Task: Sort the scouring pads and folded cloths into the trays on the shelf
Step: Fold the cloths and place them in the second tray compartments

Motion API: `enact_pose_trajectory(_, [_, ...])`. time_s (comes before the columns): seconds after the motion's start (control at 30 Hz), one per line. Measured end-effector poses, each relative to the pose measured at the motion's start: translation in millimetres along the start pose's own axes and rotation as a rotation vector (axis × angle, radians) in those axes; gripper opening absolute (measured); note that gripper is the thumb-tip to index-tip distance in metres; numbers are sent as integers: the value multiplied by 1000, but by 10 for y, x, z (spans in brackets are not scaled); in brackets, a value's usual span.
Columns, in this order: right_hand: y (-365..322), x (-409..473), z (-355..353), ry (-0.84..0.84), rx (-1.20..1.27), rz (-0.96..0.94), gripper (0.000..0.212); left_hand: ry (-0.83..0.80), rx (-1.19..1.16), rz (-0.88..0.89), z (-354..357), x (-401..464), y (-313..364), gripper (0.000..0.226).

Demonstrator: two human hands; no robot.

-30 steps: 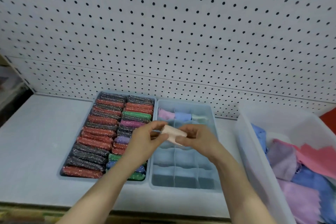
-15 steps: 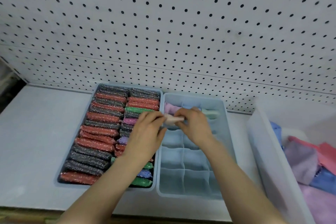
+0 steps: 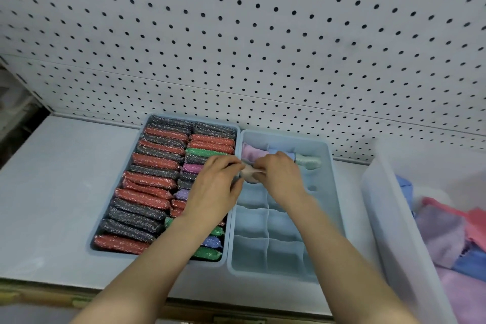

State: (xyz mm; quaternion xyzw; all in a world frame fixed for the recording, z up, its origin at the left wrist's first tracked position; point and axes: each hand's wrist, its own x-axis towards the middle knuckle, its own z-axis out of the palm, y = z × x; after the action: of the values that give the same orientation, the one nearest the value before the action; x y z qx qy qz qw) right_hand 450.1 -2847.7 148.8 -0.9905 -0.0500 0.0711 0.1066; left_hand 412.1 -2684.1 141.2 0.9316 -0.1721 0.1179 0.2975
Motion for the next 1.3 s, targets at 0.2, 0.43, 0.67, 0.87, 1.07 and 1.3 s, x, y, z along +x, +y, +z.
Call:
enact_pose_trajectory(0.2, [168,-301,-274,62,190,-49,27,-19,62,-45,-11,8,0,25])
enact_pose_trajectory(0.43, [1444,-1088,-1150,396,316,246,19,-88,82,85,279,186,659,20])
enact_pose_trajectory(0.67, [2688,-1363,-889,-91,203,595,19,-207,-110,126,709,458,1718,33])
enact_pose_trajectory(0.87, [2733,-1234,-616,-172,174,509,37,-266,-113,182,883,702,2255,54])
enact_pose_trajectory(1.07, [2783,-1202,-1261,70,555,421,9,-338,-111,171,953,966,2505,68])
enact_pose_trajectory(1.3, [2555,-1529,-2094,254,1322,187,15,-332,-517,95,798,1175,2846,34])
